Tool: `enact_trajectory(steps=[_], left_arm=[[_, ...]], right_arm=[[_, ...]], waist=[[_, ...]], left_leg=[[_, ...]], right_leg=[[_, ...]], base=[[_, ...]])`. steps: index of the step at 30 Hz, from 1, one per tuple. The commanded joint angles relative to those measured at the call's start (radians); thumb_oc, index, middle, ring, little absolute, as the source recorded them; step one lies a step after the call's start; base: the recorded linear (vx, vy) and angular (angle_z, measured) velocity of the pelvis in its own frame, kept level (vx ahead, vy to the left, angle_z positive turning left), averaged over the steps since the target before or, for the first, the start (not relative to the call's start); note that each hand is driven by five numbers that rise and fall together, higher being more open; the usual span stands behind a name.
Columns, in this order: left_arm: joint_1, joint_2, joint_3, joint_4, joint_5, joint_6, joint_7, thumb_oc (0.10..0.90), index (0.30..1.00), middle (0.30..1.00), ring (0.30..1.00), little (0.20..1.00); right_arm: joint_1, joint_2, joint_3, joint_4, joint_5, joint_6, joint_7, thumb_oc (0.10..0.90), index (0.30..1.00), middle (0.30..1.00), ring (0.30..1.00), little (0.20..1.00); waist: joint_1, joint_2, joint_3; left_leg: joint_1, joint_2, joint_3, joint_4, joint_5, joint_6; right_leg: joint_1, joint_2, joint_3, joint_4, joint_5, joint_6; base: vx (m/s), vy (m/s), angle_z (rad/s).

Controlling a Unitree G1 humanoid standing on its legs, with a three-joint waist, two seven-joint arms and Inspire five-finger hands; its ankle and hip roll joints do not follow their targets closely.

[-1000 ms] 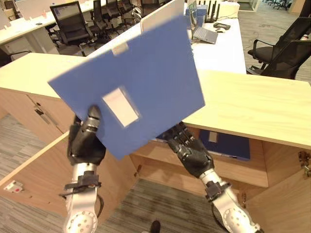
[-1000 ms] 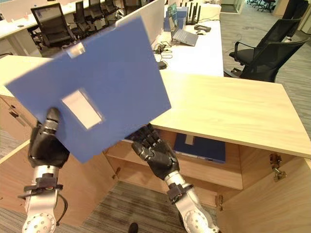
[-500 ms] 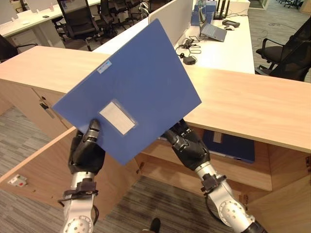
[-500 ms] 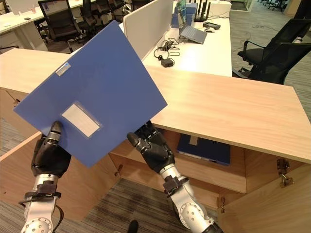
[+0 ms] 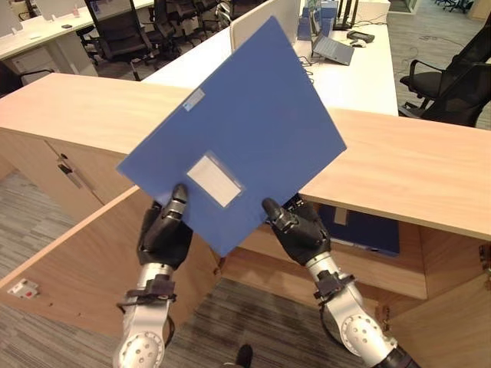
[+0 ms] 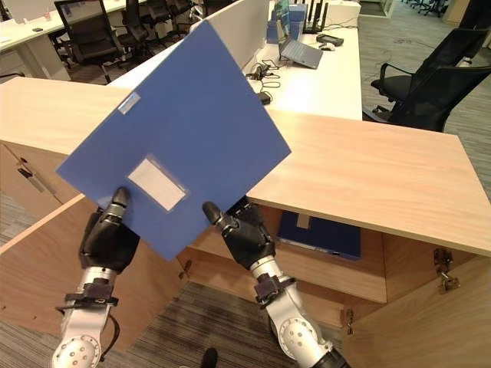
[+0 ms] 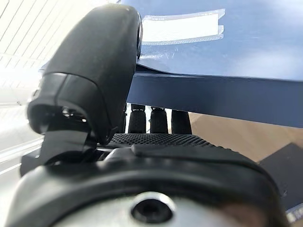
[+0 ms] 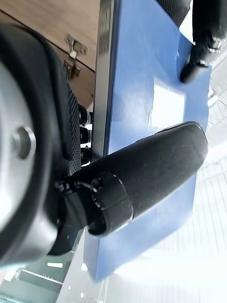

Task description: Put the empty folder in the office cabinet

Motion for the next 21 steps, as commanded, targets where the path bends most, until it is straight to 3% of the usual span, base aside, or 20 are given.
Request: enact_trajectory(steps=[1,14,21], left_arm=[[-0.130,0.011,-0.080,-0.079,0.093,0.009,-0.069,0.400,0.300,0.300,0.300,0.300],[-0.096,0.001,-0.171,-0.102,0.067,0.065,-0.116,0.400,0.300,0.300,0.300,0.300],[-0.053,0.029,-0.153,-0.075,0.099,0.075,-0.141,0.400,0.300,0.300,0.300,0.300]], right_arm=[[-0.190,0.124,0.101,-0.119,-0.012,0.002,0.094,0.800,0.900,0.900,0.900,0.900],[-0.179,0.128,0.082,-0.088,0.006,-0.003,0.093,0.800,0.900,0.900,0.900,0.900],[-0.184,0.118,-0.027,-0.069,0.001,-0.047,0.090,0.800,0.900,0.900,0.900,0.900]], waist=[[-0.011,-0.014,-0.060],[-0.013,-0.012,-0.061],[-0.012,-0.008,-0.066]], left_leg=[[0.048,0.065,0.031,-0.007,-0.095,-0.033],[0.048,0.063,0.037,-0.007,-0.094,-0.030],[0.046,0.060,0.023,-0.007,-0.094,-0.029]], right_leg=[[-0.069,-0.057,0.009,0.048,-0.033,0.027],[-0.071,-0.054,0.010,0.049,-0.033,0.029],[-0.066,-0.057,0.004,0.051,-0.038,0.028]], base=[[0.00,0.000,0.00],[0.00,0.000,0.00],[0.00,0.001,0.01]])
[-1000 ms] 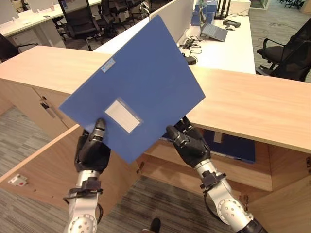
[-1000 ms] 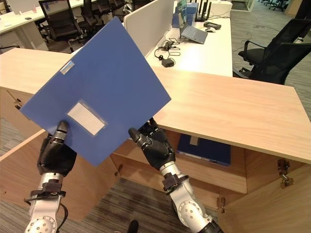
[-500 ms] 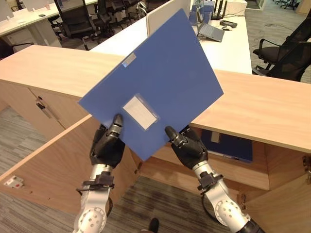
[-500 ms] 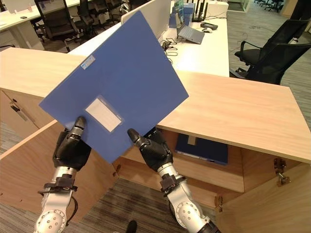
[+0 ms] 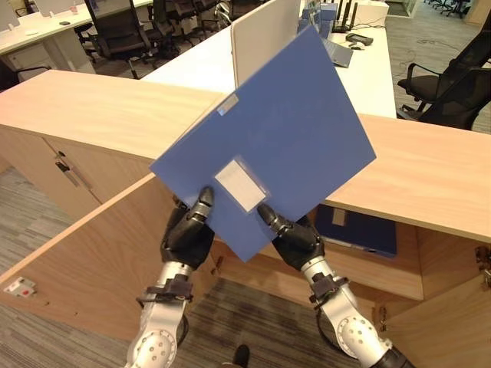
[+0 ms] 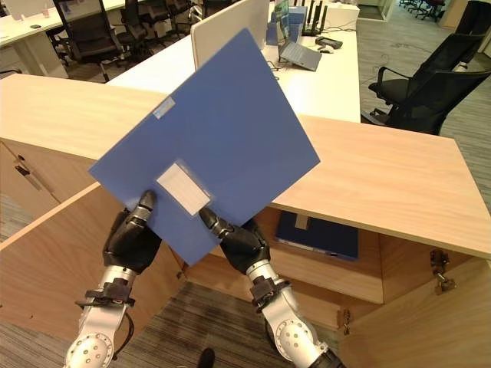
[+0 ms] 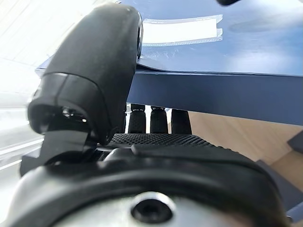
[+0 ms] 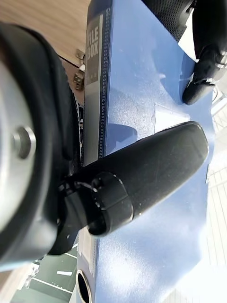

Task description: Put the empty folder in the office cabinet

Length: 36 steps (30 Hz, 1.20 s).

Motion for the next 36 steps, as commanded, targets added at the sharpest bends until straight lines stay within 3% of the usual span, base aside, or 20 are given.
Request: enact_trajectory(steps=[1,8,27,28,29,36], left_arm=[[-0.032,0.049,-0.060,-0.080,0.090,0.013,-0.121,0.400,0.300,0.300,0.300,0.300],[0.015,0.053,-0.009,-0.071,0.074,0.026,-0.134,0.400,0.300,0.300,0.300,0.300],[0.001,0.030,0.027,-0.048,0.110,0.011,-0.119,0.400,0.300,0.300,0.300,0.300],[0.000,0.028,0.027,-0.047,0.111,0.011,-0.117,0.400,0.300,0.300,0.300,0.300],[-0.002,0.026,0.027,-0.047,0.111,0.011,-0.116,0.400,0.300,0.300,0.300,0.300],[-0.012,0.018,0.039,-0.043,0.122,-0.001,-0.109,0.400,0.300,0.300,0.300,0.300]], right_arm=[[-0.189,0.105,-0.040,-0.104,-0.013,-0.077,0.087,0.800,0.900,0.900,0.900,0.900],[-0.228,0.138,-0.161,-0.056,0.003,-0.141,0.056,0.800,0.900,0.900,0.900,0.900],[-0.224,0.140,-0.197,-0.049,-0.006,-0.143,0.042,0.800,0.900,0.900,0.900,0.900],[-0.224,0.140,-0.197,-0.049,-0.006,-0.144,0.041,0.541,0.512,0.512,0.512,0.512],[-0.223,0.141,-0.195,-0.051,-0.006,-0.141,0.042,0.400,0.300,0.300,0.300,0.300],[-0.209,0.103,-0.180,-0.055,-0.028,-0.106,0.046,0.400,0.300,0.300,0.300,0.300]], waist=[[-0.010,0.005,-0.068],[0.004,0.006,-0.071],[0.004,0.005,-0.070],[0.004,0.005,-0.070],[0.003,0.005,-0.071],[0.002,0.001,-0.069]], left_leg=[[0.041,0.058,0.019,-0.006,-0.094,-0.029],[0.042,0.055,0.013,-0.006,-0.096,-0.027],[0.046,0.053,0.002,-0.006,-0.101,-0.025],[0.046,0.052,0.002,-0.006,-0.101,-0.025],[0.046,0.052,0.002,-0.006,-0.101,-0.025],[0.042,0.051,-0.004,-0.006,-0.101,-0.025]], right_leg=[[-0.070,-0.057,0.000,0.052,-0.039,0.028],[-0.064,-0.057,-0.005,0.045,-0.035,0.028],[-0.058,-0.054,-0.005,0.050,-0.047,0.024],[-0.058,-0.054,-0.006,0.050,-0.048,0.024],[-0.058,-0.053,-0.007,0.050,-0.048,0.024],[-0.058,-0.054,-0.012,0.052,-0.050,0.023]], base=[[0.01,0.005,0.04],[0.01,-0.001,0.06],[0.00,0.000,0.00],[0.00,0.000,0.00],[0.00,0.000,0.00],[0.00,0.000,0.00]])
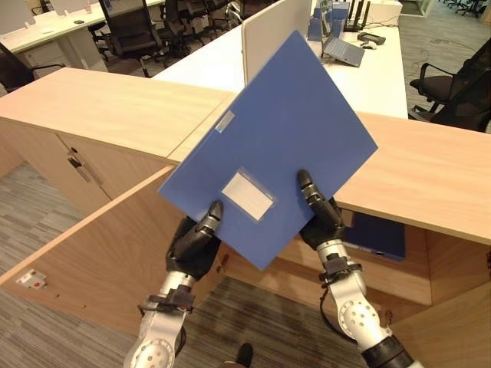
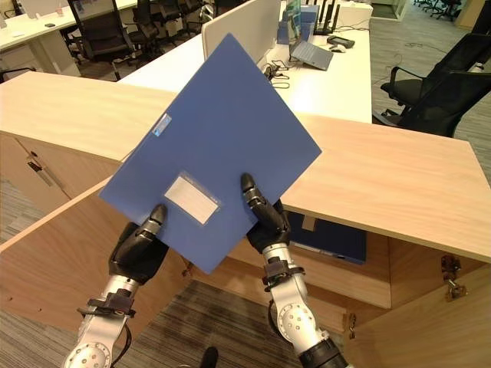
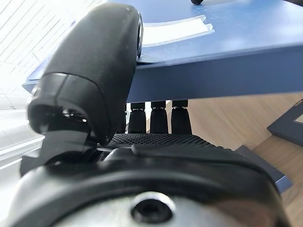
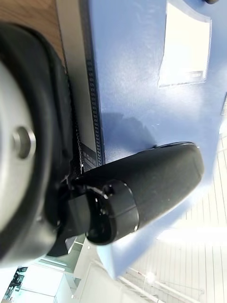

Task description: Put the empty folder in the office cabinet

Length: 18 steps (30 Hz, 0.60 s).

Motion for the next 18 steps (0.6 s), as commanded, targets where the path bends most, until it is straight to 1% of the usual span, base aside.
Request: enact_trajectory(steps=[1,2,12,13,14,15,18], left_arm=[[-0.066,0.020,0.022,-0.047,0.084,-0.047,-0.062,0.400,0.300,0.300,0.300,0.300],[-0.064,0.013,0.028,-0.042,0.087,-0.047,-0.062,0.400,0.300,0.300,0.300,0.300],[-0.052,-0.003,0.066,-0.034,0.106,-0.059,-0.054,0.400,0.300,0.300,0.300,0.300],[-0.047,-0.005,0.073,-0.035,0.109,-0.062,-0.053,0.488,0.432,0.432,0.432,0.432],[-0.044,-0.008,0.080,-0.035,0.123,-0.069,-0.044,0.599,0.599,0.599,0.599,0.599],[-0.044,-0.008,0.080,-0.036,0.123,-0.069,-0.044,0.800,0.900,0.900,0.900,0.900],[-0.037,-0.006,0.105,-0.026,0.162,-0.087,-0.024,0.800,0.900,0.900,0.900,0.900]], right_arm=[[-0.157,0.022,-0.024,-0.099,-0.029,-0.035,0.065,0.400,0.300,0.300,0.300,0.300],[-0.140,0.009,-0.022,-0.107,-0.030,-0.021,0.075,0.400,0.300,0.300,0.300,0.300],[-0.076,-0.035,-0.024,-0.138,-0.036,0.025,0.102,0.400,0.300,0.300,0.300,0.300],[-0.069,-0.042,-0.025,-0.147,-0.038,0.028,0.108,0.400,0.300,0.300,0.300,0.300],[-0.058,-0.050,-0.028,-0.153,-0.041,0.033,0.110,0.400,0.300,0.300,0.300,0.300],[-0.058,-0.050,-0.028,-0.153,-0.041,0.033,0.110,0.400,0.300,0.300,0.300,0.300],[-0.055,-0.105,-0.026,-0.186,-0.094,0.060,0.125,0.400,0.300,0.300,0.300,0.300]], waist=[[-0.010,-0.010,-0.068],[-0.010,-0.012,-0.067],[-0.013,-0.015,-0.064],[-0.014,-0.016,-0.064],[-0.014,-0.016,-0.064],[-0.014,-0.016,-0.064],[-0.015,-0.020,-0.062]], left_leg=[[0.050,0.059,0.017,-0.007,-0.104,-0.027],[0.049,0.058,0.019,-0.007,-0.104,-0.027],[0.045,0.057,0.019,-0.007,-0.103,-0.027],[0.044,0.057,0.019,-0.007,-0.103,-0.027],[0.045,0.058,0.020,-0.007,-0.103,-0.027],[0.046,0.058,0.020,-0.007,-0.103,-0.027],[0.044,0.058,0.021,-0.007,-0.103,-0.026]], right_leg=[[-0.058,-0.052,0.003,0.053,-0.050,0.023],[-0.059,-0.052,0.001,0.052,-0.049,0.024],[-0.062,-0.052,0.000,0.051,-0.046,0.025],[-0.063,-0.053,0.000,0.051,-0.045,0.025],[-0.062,-0.053,0.000,0.051,-0.045,0.025],[-0.062,-0.053,0.000,0.051,-0.045,0.025],[-0.065,-0.054,0.000,0.051,-0.044,0.026]], base=[[0.00,0.000,0.00],[0.00,0.000,0.00],[0.00,0.000,0.00],[0.00,0.000,0.00],[0.00,0.000,0.00],[0.00,0.000,0.00],[0.00,0.000,0.00]])
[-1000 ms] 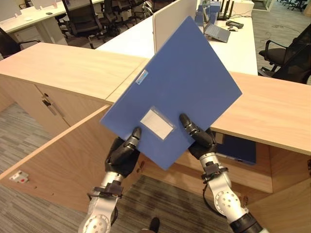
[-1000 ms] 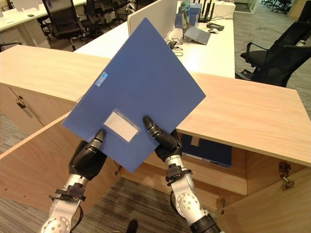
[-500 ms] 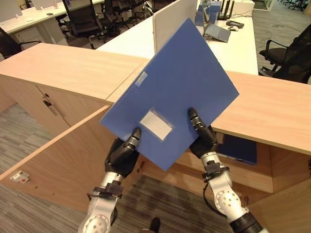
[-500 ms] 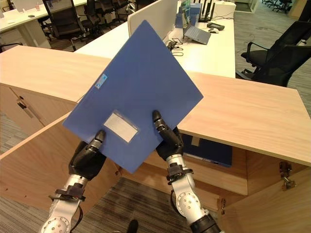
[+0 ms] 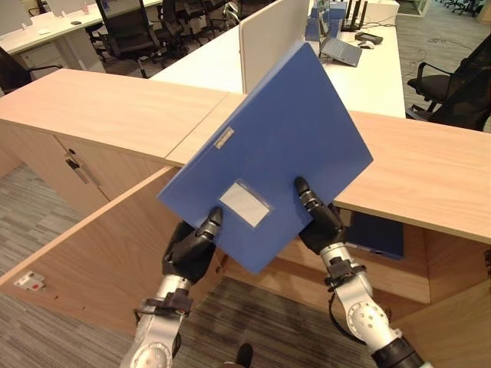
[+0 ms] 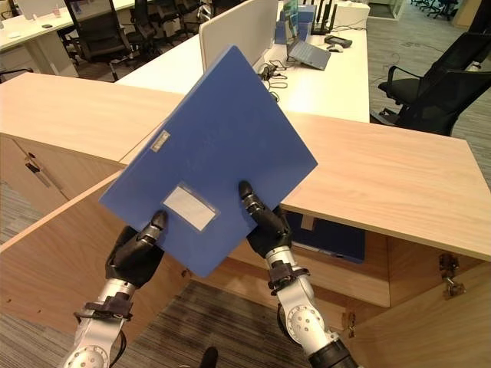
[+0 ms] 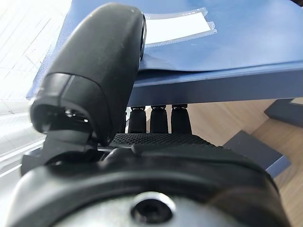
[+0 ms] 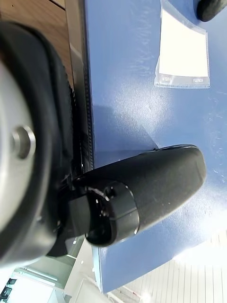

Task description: Put the empty folder in the office cabinet

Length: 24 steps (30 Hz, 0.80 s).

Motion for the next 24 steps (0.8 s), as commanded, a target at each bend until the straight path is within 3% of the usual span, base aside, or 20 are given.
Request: enact_trajectory(steps=[1,7,10,12,13,14,18,21,24], left_arm=[[-0.063,0.002,0.068,-0.051,0.078,-0.087,-0.030,0.800,0.900,0.900,0.900,0.900],[-0.004,0.047,0.175,0.132,0.365,-0.157,-0.064,0.800,0.900,0.900,0.900,0.900],[0.046,0.062,0.199,0.257,0.437,-0.155,-0.094,0.800,0.900,0.900,0.900,0.900],[0.068,0.068,0.192,0.419,0.501,-0.144,-0.118,0.800,0.900,0.900,0.900,0.900],[0.083,0.076,0.177,0.590,0.633,-0.140,-0.117,0.800,0.900,0.900,0.900,0.900],[0.081,0.076,0.176,0.592,0.633,-0.141,-0.117,0.800,0.900,0.900,0.900,0.900],[0.024,0.037,0.088,0.991,0.957,-0.142,-0.039,0.800,0.900,0.900,0.900,0.900],[0.006,0.020,0.032,1.074,1.044,-0.147,-0.038,0.800,0.900,0.900,0.900,0.900],[-0.028,-0.025,-0.006,1.205,1.108,-0.126,-0.019,0.800,0.900,0.900,0.900,0.900]], right_arm=[[-0.072,-0.014,-0.024,-0.182,-0.093,-0.019,0.100,0.400,0.300,0.300,0.300,0.300],[-0.020,-0.151,-0.168,-0.302,-0.239,-0.023,0.195,0.400,0.300,0.300,0.300,0.300],[-0.006,-0.204,-0.229,-0.360,-0.320,-0.026,0.232,0.400,0.300,0.300,0.300,0.300],[0.002,-0.242,-0.264,-0.384,-0.394,-0.028,0.251,0.400,0.300,0.300,0.300,0.300],[0.000,-0.275,-0.281,-0.381,-0.511,-0.032,0.253,0.400,0.300,0.300,0.300,0.300],[-0.001,-0.275,-0.282,-0.382,-0.511,-0.032,0.253,0.400,0.300,0.300,0.300,0.300],[0.001,-0.339,-0.226,-0.319,-0.784,-0.064,0.223,0.400,0.300,0.300,0.300,0.300],[0.001,-0.338,-0.183,-0.262,-0.808,-0.062,0.224,0.400,0.300,0.300,0.300,0.300],[-0.006,-0.331,-0.094,-0.168,-0.913,-0.061,0.189,0.400,0.300,0.300,0.300,0.300]], waist=[[-0.004,-0.020,-0.062],[0.008,-0.024,-0.052],[0.007,-0.024,-0.054],[0.010,-0.020,-0.051],[0.009,-0.014,-0.046],[0.007,-0.014,-0.048],[0.002,-0.007,-0.042],[0.002,-0.006,-0.037],[0.006,-0.009,-0.027]], left_leg=[[0.045,0.059,0.023,-0.007,-0.104,-0.026],[0.046,0.061,0.027,-0.007,-0.103,-0.033],[0.036,0.061,0.028,-0.007,-0.098,-0.035],[0.034,0.064,0.033,-0.007,-0.096,-0.035],[0.038,0.067,0.041,-0.007,-0.100,-0.036],[0.032,0.065,0.039,-0.007,-0.096,-0.035],[0.031,0.068,0.046,-0.007,-0.097,-0.035],[0.029,0.068,0.046,-0.007,-0.097,-0.036],[0.024,0.067,0.044,-0.007,-0.096,-0.036]], right_leg=[[-0.065,-0.054,0.003,0.052,-0.044,0.026],[-0.063,-0.052,0.000,0.051,-0.044,0.032],[-0.071,-0.054,-0.001,0.045,-0.037,0.038],[-0.075,-0.055,0.001,0.042,-0.032,0.042],[-0.073,-0.055,0.006,0.039,-0.031,0.045],[-0.078,-0.056,0.004,0.038,-0.027,0.046],[-0.083,-0.057,0.008,0.036,-0.028,0.050],[-0.083,-0.057,0.006,0.036,-0.029,0.050],[-0.086,-0.057,0.002,0.038,-0.034,0.049]], base=[[0.00,0.000,0.00],[0.00,0.000,0.00],[0.00,0.000,0.00],[-0.01,0.007,-0.02],[-0.01,0.018,-0.06],[0.00,0.015,-0.07],[-0.01,0.018,-0.09],[0.00,0.001,-0.02],[-0.01,0.005,0.07]])
